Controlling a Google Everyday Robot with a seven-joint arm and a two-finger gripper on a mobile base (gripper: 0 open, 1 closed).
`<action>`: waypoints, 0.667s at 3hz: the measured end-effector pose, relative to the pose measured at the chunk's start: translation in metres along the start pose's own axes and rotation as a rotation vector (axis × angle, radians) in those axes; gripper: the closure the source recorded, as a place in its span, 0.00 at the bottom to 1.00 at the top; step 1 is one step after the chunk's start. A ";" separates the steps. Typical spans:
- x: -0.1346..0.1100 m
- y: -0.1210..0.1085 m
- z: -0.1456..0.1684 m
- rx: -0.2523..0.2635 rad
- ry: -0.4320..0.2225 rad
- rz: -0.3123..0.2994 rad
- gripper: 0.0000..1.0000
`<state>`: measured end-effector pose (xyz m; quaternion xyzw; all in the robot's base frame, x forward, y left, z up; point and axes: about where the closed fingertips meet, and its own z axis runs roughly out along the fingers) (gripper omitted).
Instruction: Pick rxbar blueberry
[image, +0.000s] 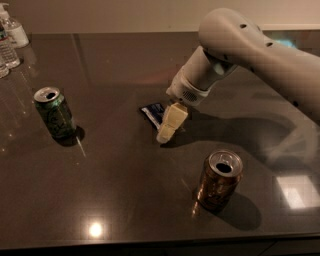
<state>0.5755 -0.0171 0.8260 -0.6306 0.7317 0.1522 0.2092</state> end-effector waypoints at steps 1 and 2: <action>0.002 0.001 0.005 -0.016 0.002 -0.015 0.17; -0.001 0.003 0.003 -0.030 -0.010 -0.026 0.41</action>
Offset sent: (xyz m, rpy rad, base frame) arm -0.0032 0.0032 0.0051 0.0282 0.0118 0.0522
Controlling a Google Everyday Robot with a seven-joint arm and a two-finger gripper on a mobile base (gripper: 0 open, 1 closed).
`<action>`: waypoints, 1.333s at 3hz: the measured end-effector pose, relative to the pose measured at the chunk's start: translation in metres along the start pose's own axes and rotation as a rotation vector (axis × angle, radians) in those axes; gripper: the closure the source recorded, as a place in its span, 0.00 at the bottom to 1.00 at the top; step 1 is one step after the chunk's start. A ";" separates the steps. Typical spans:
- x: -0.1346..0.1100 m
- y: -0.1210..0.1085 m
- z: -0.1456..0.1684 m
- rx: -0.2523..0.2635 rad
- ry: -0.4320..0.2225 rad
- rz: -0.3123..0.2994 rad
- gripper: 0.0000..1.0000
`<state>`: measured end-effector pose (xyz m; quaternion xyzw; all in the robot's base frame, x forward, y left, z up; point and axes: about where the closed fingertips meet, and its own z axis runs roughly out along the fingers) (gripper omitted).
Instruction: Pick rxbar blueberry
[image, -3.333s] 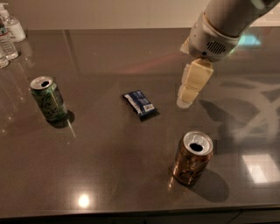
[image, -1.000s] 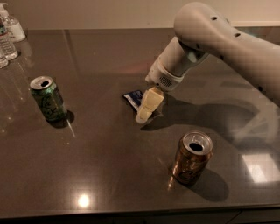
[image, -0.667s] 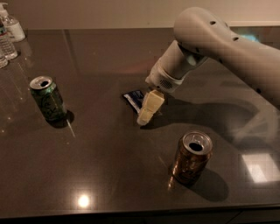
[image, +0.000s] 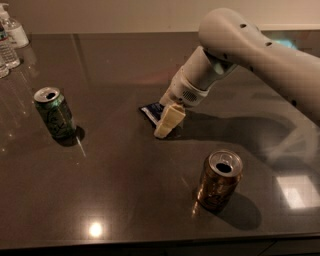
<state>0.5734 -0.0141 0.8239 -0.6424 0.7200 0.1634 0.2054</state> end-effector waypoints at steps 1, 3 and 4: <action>-0.002 0.000 -0.002 -0.001 -0.003 -0.002 0.64; -0.016 -0.003 -0.024 0.020 -0.040 -0.018 1.00; -0.033 -0.004 -0.048 0.038 -0.080 -0.042 1.00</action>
Offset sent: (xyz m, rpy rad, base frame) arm 0.0041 -0.0010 0.0414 0.0645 -0.0654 0.0038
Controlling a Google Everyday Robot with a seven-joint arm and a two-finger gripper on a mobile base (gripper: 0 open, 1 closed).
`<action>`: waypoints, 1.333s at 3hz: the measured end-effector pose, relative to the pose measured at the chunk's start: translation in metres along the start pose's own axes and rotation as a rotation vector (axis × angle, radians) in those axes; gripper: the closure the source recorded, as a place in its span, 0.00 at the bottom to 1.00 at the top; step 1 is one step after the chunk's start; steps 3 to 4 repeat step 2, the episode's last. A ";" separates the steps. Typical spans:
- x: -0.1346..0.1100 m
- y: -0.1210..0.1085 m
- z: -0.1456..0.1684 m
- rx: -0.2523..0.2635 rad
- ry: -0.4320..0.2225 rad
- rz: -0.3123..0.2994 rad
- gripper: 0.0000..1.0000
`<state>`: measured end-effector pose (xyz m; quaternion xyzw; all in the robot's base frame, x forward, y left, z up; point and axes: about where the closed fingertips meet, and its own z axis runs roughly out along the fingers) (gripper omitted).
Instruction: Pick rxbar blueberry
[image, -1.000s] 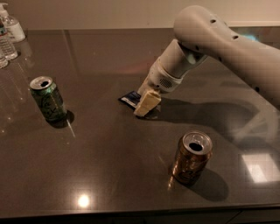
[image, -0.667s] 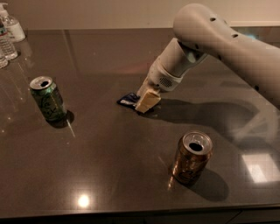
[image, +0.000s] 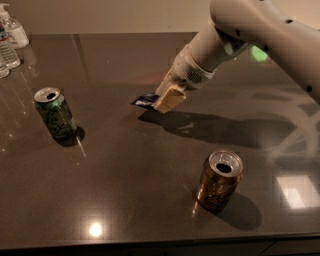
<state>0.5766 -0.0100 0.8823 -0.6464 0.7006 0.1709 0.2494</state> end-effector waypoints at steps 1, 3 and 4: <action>-0.043 -0.008 -0.057 0.028 -0.074 -0.049 1.00; -0.043 -0.008 -0.057 0.028 -0.074 -0.049 1.00; -0.043 -0.008 -0.057 0.028 -0.074 -0.049 1.00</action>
Offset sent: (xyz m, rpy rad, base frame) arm 0.0033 -0.0012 0.1110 0.0942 -0.0860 0.0452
